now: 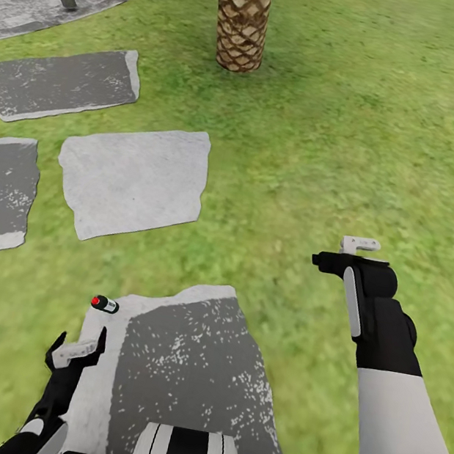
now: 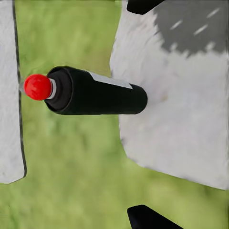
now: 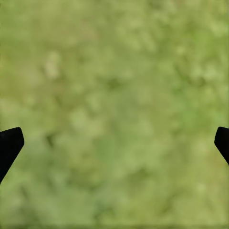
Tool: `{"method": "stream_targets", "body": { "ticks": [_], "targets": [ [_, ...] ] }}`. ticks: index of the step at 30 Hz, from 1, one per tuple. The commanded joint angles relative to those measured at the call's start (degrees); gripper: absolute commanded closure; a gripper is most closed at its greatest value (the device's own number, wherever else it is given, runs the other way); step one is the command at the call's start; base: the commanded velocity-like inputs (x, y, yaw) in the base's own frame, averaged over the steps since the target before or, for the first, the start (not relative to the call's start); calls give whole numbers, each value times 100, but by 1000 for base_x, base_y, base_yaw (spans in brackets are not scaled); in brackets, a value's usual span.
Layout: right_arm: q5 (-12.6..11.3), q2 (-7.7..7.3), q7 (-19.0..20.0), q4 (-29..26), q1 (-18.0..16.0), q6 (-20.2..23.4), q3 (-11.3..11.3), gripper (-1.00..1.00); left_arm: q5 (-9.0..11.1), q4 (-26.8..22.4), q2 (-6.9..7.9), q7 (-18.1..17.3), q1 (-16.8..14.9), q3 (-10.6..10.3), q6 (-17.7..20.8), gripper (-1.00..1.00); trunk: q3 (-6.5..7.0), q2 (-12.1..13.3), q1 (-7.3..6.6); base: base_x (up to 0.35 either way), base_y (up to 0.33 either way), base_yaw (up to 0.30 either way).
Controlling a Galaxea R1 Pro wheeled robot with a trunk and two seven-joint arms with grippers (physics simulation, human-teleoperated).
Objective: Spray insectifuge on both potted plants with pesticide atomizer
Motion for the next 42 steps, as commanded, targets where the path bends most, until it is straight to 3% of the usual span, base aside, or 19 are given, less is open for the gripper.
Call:
{"method": "stream_targets", "body": {
  "ticks": [1, 5, 9, 30, 42],
  "targets": [
    [0, 0, 0, 0, 0, 0, 0, -100, -85, 2, -59, -15, 0, 1, -3, -100, 0, 0, 0, 0, 0, 0],
    [0, -2, -7, 0, 0, 0, -4, -100, -389, -13, -185, -49, 0, 10, -58, -100, 0, 0, 0, 0, 0, 0],
    [0, -3, -8, 0, 0, 0, -5, -100, -462, -15, -201, -61, 0, 6, -142, -100, 0, 0, 0, 0, 0, 0],
    [26, -9, -9, -31, 31, 9, -5, -100, -399, 344, -218, -172, 0, 62, -165, -100, 0, 0, 0, 1, 0, 0],
    [28, -9, -9, -53, 35, 9, -9, -100, -398, 406, -213, -225, -5, 63, -166, -100, 0, 0, 0, 159, 39, 0]
  ]
}}
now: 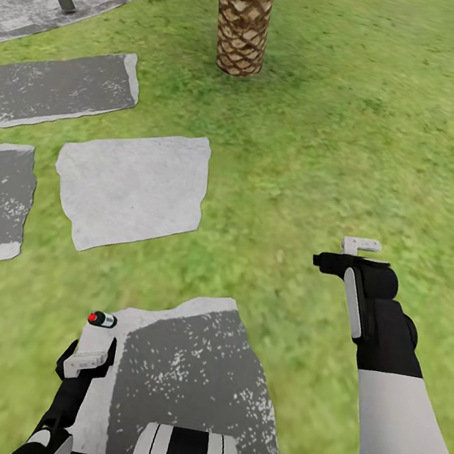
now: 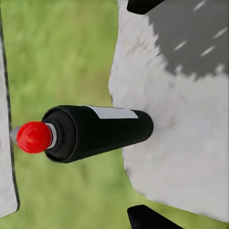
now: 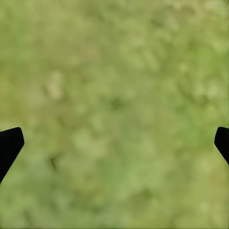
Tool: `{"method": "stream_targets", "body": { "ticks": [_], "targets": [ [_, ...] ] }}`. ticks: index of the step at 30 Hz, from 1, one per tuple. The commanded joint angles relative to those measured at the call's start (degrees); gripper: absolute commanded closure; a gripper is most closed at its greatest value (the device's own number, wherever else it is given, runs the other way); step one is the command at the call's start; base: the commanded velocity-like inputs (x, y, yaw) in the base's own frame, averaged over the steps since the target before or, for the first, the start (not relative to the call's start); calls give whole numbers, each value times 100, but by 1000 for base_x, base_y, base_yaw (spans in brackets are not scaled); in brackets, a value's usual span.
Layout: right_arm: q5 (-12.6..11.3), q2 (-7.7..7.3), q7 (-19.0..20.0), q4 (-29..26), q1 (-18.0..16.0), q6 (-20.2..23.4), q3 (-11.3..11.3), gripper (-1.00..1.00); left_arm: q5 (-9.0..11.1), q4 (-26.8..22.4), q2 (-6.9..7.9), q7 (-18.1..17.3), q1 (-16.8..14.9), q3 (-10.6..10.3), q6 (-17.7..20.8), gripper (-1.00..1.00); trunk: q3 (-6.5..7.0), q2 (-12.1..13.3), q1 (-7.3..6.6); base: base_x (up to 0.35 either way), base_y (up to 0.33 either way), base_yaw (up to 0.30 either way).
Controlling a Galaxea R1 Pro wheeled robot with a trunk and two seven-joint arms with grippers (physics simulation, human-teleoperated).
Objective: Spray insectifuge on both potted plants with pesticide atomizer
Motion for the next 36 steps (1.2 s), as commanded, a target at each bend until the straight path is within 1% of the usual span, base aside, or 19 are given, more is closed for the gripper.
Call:
{"method": "stream_targets", "body": {
  "ticks": [1, 7, 11, 15, 18, 34, 36],
  "targets": [
    [1, 0, 0, 0, 0, 0, 0, -100, 0, 0, 0, 0, -2, 0, 0, -100, 0, 0, 0, 21, 2, 0],
    [6, 0, 0, -26, 0, 1, 0, -100, 0, 0, -20, 0, 2, 0, -1, -100, 0, 0, 0, 25, 9, 0],
    [7, 0, 0, -41, 6, 2, 0, -100, 0, 0, -52, 0, 1, -1, 1, -100, 0, 0, 0, 214, 106, 0],
    [7, 0, 0, -44, 8, 3, 0, -100, 4, -1, -60, 0, -1, -1, -1, -100, 0, 0, 0, 273, 130, 0],
    [8, 0, 0, -44, 9, 1, 0, -100, 13, 0, -61, 0, -1, -1, -6, -100, 0, 0, 0, 126, 59, 0],
    [24, -5, 0, -59, 9, 8, -9, -100, -9, 0, -61, -10, 1, -27, 11, -100, 0, 0, 0, 8, 4, 0],
    [24, -3, 0, -60, 9, 9, -7, -100, -9, 0, -65, -63, -2, -27, 15, -100, 0, 0, 0, 0, 0, 0]
  ]
}}
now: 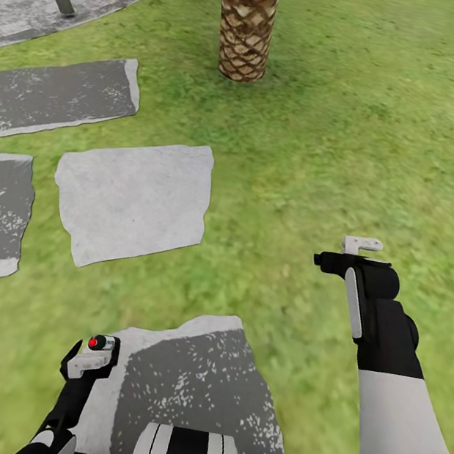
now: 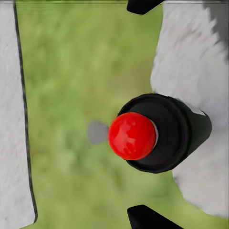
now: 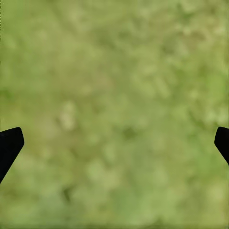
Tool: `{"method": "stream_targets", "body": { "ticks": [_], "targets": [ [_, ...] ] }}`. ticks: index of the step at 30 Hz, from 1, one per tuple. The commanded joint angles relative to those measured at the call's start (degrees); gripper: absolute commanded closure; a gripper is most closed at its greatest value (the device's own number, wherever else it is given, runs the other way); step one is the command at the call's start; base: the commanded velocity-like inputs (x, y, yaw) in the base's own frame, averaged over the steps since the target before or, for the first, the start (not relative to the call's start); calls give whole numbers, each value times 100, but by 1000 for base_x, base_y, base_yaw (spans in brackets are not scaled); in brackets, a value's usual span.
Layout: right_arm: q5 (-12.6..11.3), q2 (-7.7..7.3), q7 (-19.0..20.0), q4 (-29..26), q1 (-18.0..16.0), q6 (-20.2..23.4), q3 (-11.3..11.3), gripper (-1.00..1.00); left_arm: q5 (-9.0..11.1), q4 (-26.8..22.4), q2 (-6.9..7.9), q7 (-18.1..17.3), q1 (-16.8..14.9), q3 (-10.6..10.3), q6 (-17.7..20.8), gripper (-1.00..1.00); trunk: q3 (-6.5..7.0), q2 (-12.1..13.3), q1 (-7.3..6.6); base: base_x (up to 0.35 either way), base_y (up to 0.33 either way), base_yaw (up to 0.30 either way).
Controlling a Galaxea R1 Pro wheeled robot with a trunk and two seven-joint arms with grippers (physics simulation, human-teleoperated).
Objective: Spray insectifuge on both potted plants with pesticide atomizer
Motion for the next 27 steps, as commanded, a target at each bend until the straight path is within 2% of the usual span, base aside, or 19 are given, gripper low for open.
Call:
{"method": "stream_targets", "body": {
  "ticks": [1, 7, 12, 14, 27],
  "targets": [
    [0, 1, 0, -2, 0, 0, 3, -100, 3, 2, -2, -74, -3, 0, 1, -100, 0, 0, 0, 0, 0, 0],
    [0, -4, 0, -87, 33, 8, -1, -100, 46, 273, -8, -450, -81, 14, 19, -100, 0, 0, 0, 0, 0, 0],
    [0, -6, 0, -132, 73, 9, -6, -100, 432, 633, -33, -513, -222, 11, 60, -100, 0, 0, 0, 0, 0, 0],
    [0, -6, 0, -138, 76, 9, -9, -100, 510, 674, -42, -522, -238, 10, 68, -100, 0, 0, 0, 0, 0, 0],
    [0, -6, 0, -150, 79, 9, -6, -100, 582, 703, -16, -519, -285, 9, 222, -100, 0, 0, 0, 0, 0, 0]
  ]
}}
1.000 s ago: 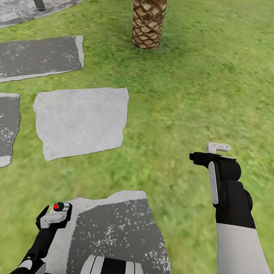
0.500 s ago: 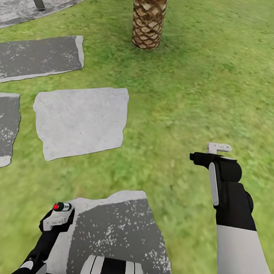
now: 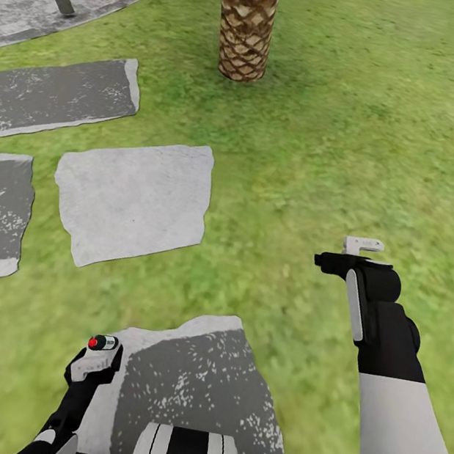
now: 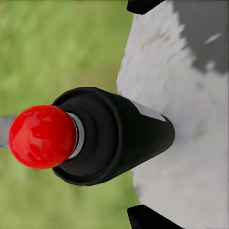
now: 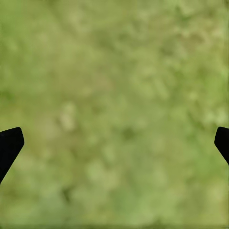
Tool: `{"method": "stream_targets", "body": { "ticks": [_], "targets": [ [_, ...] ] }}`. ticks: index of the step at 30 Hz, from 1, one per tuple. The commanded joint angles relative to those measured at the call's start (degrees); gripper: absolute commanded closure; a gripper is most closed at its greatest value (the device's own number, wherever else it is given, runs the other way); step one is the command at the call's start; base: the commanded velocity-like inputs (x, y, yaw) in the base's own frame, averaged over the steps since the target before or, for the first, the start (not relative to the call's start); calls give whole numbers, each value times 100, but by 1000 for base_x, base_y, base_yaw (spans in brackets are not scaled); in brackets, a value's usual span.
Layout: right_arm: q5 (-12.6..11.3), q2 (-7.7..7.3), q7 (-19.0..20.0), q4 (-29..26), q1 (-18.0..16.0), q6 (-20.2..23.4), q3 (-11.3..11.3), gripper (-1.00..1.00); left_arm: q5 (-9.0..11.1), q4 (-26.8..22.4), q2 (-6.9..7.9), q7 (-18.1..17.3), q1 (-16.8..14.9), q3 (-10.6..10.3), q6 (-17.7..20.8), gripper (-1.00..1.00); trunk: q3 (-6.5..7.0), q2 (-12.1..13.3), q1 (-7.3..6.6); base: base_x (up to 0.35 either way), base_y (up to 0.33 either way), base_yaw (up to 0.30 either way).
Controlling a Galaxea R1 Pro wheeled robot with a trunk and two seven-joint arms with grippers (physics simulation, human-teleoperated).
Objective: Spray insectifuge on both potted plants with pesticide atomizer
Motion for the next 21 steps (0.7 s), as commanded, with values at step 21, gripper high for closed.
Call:
{"method": "stream_targets", "body": {
  "ticks": [21],
  "targets": [
    [0, 0, 0, -53, 35, 8, -2, -100, -71, 165, 63, 24, -303, -9, 404, -100, 0, 0, 0, 0, 0, 0]
  ]
}}
